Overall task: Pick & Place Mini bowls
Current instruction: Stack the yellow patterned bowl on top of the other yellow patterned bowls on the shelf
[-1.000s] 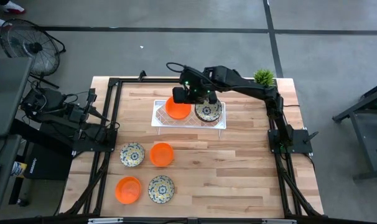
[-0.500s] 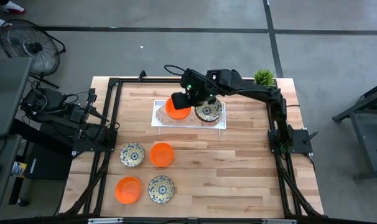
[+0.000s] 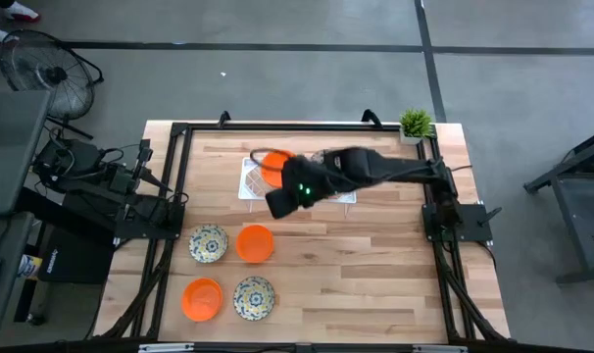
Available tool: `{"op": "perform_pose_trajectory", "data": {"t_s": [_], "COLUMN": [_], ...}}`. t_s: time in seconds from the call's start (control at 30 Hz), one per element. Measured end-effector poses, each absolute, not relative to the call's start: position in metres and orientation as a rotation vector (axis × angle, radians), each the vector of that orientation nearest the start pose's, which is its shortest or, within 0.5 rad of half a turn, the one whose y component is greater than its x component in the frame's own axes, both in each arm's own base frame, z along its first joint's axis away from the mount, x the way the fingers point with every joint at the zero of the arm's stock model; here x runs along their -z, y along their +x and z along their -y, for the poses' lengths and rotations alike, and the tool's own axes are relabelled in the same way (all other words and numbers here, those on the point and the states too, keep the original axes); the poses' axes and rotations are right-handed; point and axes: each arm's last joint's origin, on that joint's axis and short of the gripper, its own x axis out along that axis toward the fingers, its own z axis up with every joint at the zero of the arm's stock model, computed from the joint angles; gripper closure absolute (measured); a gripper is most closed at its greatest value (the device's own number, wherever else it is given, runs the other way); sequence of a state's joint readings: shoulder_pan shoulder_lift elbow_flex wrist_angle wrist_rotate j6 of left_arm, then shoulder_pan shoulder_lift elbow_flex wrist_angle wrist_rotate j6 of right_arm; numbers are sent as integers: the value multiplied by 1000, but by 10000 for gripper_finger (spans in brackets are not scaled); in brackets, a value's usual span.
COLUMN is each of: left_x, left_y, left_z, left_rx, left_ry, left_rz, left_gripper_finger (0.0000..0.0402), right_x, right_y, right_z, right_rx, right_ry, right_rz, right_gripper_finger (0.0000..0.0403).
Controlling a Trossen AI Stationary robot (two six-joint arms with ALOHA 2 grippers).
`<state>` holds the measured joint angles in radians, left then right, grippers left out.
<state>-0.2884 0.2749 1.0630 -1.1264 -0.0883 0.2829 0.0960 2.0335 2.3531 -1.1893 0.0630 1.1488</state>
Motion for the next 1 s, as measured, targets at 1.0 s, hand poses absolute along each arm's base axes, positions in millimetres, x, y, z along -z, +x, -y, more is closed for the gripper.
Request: {"op": "perform_pose_trajectory", "data": {"t_s": [1.0], "left_x": [-358], "left_y": [-12], "left_z": [-6], "left_rx": [245], "left_ry": [316], "left_rz": [-313], "left_gripper_finger": [302], "right_x": [-244], "right_y": [427], "right_z": [-169], "right_rx": [484], "right_ry": [1358], "right_rz": [-582], "right_gripper_finger": [314]}}
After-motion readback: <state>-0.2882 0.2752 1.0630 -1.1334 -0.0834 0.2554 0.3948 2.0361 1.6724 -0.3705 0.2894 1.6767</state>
